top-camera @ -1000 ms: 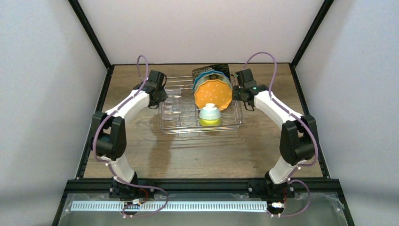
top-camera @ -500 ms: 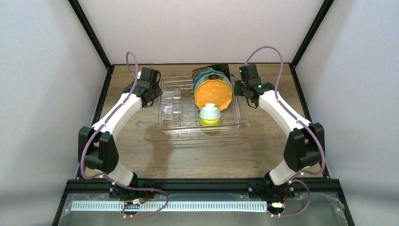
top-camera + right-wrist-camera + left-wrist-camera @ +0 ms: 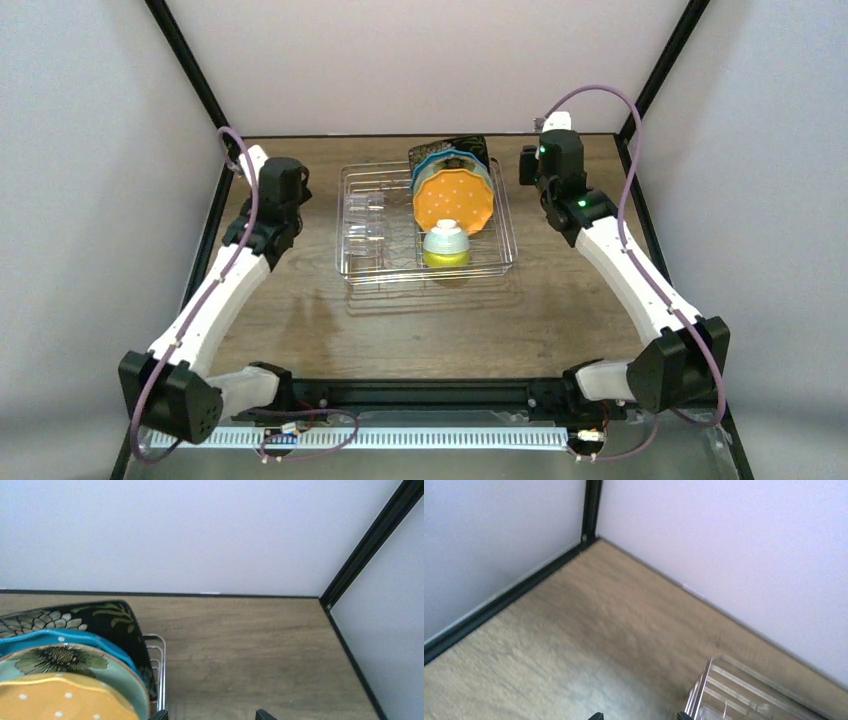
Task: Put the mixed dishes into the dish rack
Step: Reset both arms
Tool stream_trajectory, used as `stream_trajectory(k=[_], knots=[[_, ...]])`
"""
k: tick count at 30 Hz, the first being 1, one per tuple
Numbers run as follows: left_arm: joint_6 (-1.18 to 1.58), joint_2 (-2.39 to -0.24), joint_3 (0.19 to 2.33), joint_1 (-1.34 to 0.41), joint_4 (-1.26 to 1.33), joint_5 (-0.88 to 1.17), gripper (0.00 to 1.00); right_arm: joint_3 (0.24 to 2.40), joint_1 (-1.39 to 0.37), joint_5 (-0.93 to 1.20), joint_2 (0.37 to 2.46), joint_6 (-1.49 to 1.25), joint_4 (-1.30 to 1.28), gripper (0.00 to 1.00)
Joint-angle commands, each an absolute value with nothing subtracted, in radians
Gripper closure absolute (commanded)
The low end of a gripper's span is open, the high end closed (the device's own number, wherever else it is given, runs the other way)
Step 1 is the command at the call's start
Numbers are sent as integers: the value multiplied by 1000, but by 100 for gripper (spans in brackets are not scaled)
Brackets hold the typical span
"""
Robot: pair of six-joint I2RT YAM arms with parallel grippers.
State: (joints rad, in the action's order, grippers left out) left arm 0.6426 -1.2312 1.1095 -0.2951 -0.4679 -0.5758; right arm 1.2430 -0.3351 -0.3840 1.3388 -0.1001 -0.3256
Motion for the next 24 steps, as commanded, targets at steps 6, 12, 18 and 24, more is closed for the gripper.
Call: stream_trajectory(k=[6,12,18,24], knots=[[284,-1118,947,-297,-125,-766,6,1175,-333,-364,1310,97,-167,1],[178,-1041,816,-277,49,-584,6,1060,-327,-254,1224,33,-59,1],[216,-980,712,-231,136,-491,6,947,-215,-185,1159,-119,-39,1],[262,-957,663,-170,145,-439,6,884,-149,-139,1122,-159,-15,1]])
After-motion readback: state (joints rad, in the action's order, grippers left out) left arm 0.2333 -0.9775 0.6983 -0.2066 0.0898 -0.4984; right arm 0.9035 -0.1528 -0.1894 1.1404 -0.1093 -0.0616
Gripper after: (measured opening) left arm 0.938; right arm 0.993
